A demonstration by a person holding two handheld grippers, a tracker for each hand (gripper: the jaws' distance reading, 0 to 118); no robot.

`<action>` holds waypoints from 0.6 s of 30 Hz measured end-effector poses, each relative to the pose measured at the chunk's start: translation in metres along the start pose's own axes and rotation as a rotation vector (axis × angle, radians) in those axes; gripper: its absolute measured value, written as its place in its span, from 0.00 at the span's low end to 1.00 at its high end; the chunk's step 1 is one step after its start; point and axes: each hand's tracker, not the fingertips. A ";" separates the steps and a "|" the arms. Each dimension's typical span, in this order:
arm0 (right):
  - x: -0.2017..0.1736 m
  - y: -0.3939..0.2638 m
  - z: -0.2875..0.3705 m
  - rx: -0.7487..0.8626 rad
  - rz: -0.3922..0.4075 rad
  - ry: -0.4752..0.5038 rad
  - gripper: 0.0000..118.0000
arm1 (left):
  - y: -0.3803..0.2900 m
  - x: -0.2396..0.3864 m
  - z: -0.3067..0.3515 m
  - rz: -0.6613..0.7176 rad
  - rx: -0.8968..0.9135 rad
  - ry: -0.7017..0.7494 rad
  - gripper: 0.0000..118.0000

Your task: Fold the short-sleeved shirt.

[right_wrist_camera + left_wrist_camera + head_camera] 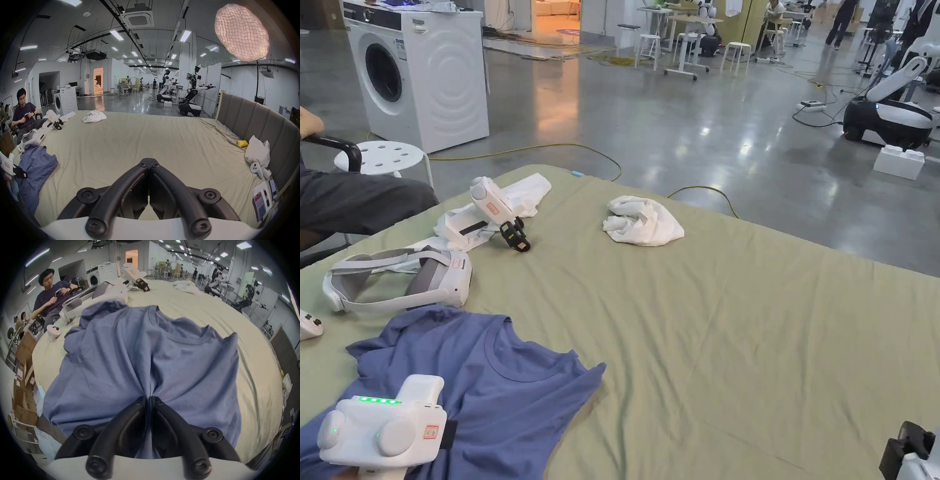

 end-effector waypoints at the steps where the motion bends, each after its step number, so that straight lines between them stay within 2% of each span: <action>1: 0.000 0.000 0.002 0.001 -0.001 0.001 0.00 | 0.002 -0.001 0.008 0.010 0.049 -0.010 0.07; 6: 0.003 0.003 0.006 0.007 -0.010 0.001 0.00 | 0.024 0.000 0.054 0.097 0.219 -0.131 0.07; 9: 0.007 0.004 0.007 0.015 -0.023 0.000 0.00 | 0.045 0.013 0.082 0.062 0.299 -0.118 0.06; 11: 0.010 0.006 0.010 0.025 -0.033 -0.002 0.00 | 0.059 0.020 0.107 0.076 0.397 -0.181 0.01; 13: 0.014 0.007 0.011 0.035 -0.045 -0.002 0.00 | 0.085 0.035 0.141 0.092 0.526 -0.248 0.01; 15: 0.019 0.010 0.013 0.048 -0.055 -0.004 0.00 | 0.111 0.057 0.166 0.024 0.573 -0.284 0.01; 18: 0.025 0.014 0.016 0.057 -0.068 -0.011 0.00 | 0.141 0.076 0.169 -0.101 0.541 -0.214 0.01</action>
